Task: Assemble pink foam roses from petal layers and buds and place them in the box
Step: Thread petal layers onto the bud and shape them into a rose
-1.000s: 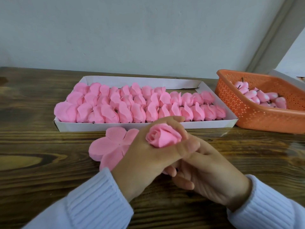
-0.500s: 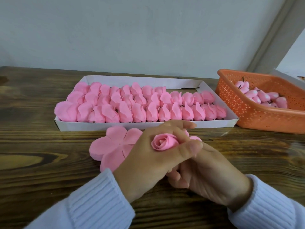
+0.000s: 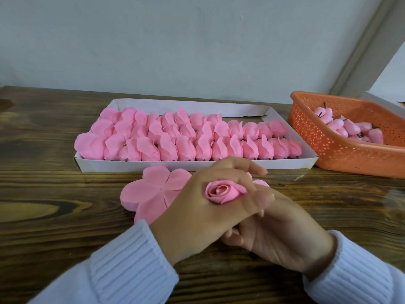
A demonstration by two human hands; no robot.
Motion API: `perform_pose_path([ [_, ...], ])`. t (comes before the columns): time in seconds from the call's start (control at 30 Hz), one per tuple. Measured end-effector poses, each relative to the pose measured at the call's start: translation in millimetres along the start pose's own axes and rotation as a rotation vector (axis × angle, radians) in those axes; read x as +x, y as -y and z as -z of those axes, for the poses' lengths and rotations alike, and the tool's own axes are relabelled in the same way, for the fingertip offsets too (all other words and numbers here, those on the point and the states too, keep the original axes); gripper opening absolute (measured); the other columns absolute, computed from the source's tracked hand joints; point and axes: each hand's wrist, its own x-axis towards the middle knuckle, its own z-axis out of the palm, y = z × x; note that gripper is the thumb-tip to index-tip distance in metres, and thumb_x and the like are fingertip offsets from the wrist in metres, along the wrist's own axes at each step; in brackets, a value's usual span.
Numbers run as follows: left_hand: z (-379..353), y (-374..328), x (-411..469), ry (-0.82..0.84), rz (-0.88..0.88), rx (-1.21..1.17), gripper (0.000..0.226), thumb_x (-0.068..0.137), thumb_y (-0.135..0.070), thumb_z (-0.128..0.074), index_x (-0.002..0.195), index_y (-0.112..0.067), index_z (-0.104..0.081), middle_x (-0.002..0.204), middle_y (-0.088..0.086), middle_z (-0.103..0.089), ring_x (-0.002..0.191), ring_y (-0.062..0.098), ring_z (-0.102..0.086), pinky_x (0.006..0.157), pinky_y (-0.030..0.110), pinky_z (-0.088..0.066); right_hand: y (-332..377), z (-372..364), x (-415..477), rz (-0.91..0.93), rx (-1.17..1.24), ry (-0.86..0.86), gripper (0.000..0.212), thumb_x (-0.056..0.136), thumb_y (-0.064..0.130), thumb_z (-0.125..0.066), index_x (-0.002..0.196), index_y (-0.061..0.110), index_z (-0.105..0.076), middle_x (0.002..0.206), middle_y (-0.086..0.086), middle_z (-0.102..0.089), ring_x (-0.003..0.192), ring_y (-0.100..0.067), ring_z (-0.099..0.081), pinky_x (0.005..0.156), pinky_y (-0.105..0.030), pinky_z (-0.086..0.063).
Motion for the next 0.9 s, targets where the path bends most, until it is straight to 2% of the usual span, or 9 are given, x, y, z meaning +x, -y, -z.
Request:
perform_pose_path([
  [0.1, 3, -1, 0, -0.038, -0.017, -0.023, 0.012, 0.070, -0.032, -0.070, 0.060, -0.029, -0.065, 0.095, -0.003, -0.069, 0.087, 0.010, -0.067, 0.064, 0.022, -0.054, 2, 0, -1, 0.016, 0.107, 0.056, 0.036, 0.080, 0.019, -0.075, 0.109, 0.003, -0.061, 0.091, -0.017, -0.055, 0.076, -0.019, -0.061, 0.065, -0.026, -0.048],
  [0.17, 4, 0, -1, 0.000, -0.034, -0.001, 0.012, 0.068, -0.026, -0.076, 0.066, -0.020, -0.066, 0.102, 0.002, -0.067, 0.094, 0.006, -0.066, 0.072, 0.016, -0.052, 1, 0, -1, 0.000, 0.080, 0.010, 0.038, 0.073, 0.020, -0.081, 0.103, 0.004, -0.066, 0.090, -0.019, -0.048, 0.071, -0.020, -0.056, 0.063, -0.026, -0.044],
  [0.3, 1, 2, -1, 0.060, -0.045, 0.109, 0.010, 0.072, -0.025, -0.076, 0.076, -0.017, -0.072, 0.110, 0.001, -0.065, 0.114, 0.011, -0.059, 0.091, 0.031, -0.050, 0, -1, -1, -0.066, 0.020, -0.015, 0.036, 0.071, 0.026, -0.081, 0.097, 0.005, -0.068, 0.085, -0.017, -0.042, 0.061, -0.017, -0.053, 0.058, -0.025, -0.042],
  [0.43, 4, -1, -2, -0.014, -0.039, 0.086, 0.024, 0.076, -0.041, -0.069, 0.065, -0.019, -0.067, 0.108, -0.007, -0.066, 0.085, 0.021, -0.070, 0.067, 0.040, -0.058, 4, -1, -3, -0.045, -0.011, 0.027, 0.040, 0.079, 0.030, -0.076, 0.106, 0.001, -0.067, 0.084, -0.019, -0.063, 0.074, -0.022, -0.067, 0.066, -0.026, -0.053],
  [0.5, 9, -2, -2, -0.102, -0.046, 0.101, 0.028, 0.077, -0.052, -0.064, 0.061, -0.030, -0.063, 0.103, -0.012, -0.069, 0.084, 0.031, -0.070, 0.070, 0.053, -0.057, 7, -3, -4, -0.034, -0.042, 0.033, 0.033, 0.086, 0.025, -0.069, 0.111, 0.005, -0.065, 0.092, -0.016, -0.068, 0.083, -0.025, -0.069, 0.072, -0.028, -0.055],
  [0.53, 11, -2, -1, -0.157, -0.050, 0.072, 0.030, 0.077, -0.055, -0.062, 0.059, -0.032, -0.062, 0.095, -0.012, -0.070, 0.088, 0.024, -0.070, 0.075, 0.050, -0.057, 8, -4, -4, -0.028, -0.088, 0.006, 0.028, 0.088, 0.020, -0.065, 0.112, 0.006, -0.064, 0.096, -0.015, -0.069, 0.084, -0.025, -0.069, 0.073, -0.028, -0.056],
  [0.7, 29, 3, 11, -0.442, 0.002, -0.279, 0.046, 0.087, -0.052, -0.055, 0.050, -0.026, -0.061, 0.049, -0.009, -0.051, 0.075, 0.012, -0.065, 0.084, 0.031, -0.045, 34, -8, 2, 0.045, -0.442, -0.299, 0.020, 0.085, 0.010, -0.057, 0.103, 0.006, -0.065, 0.090, -0.013, -0.070, 0.076, -0.021, -0.069, 0.062, -0.024, -0.055],
  [0.8, 38, 3, 15, -0.591, 0.050, -0.475, 0.038, 0.086, -0.049, -0.051, 0.067, -0.025, -0.073, 0.045, -0.008, -0.041, 0.064, 0.008, -0.060, 0.082, 0.032, -0.039, 50, -10, 16, 0.092, -0.954, -0.420, 0.015, 0.093, 0.007, -0.057, 0.092, 0.016, -0.068, 0.082, -0.002, -0.072, 0.072, -0.010, -0.068, 0.062, -0.017, -0.051],
  [0.9, 46, 4, 18, -0.731, 0.124, -0.625, 0.043, 0.093, -0.046, -0.049, 0.061, -0.024, -0.068, 0.049, -0.007, -0.040, 0.059, 0.007, -0.059, 0.077, 0.028, -0.041, 49, -13, 42, 0.106, -1.476, -0.388, 0.012, 0.091, 0.013, -0.060, 0.089, 0.020, -0.069, 0.079, 0.008, -0.068, 0.075, -0.001, -0.062, 0.066, -0.009, -0.046],
])
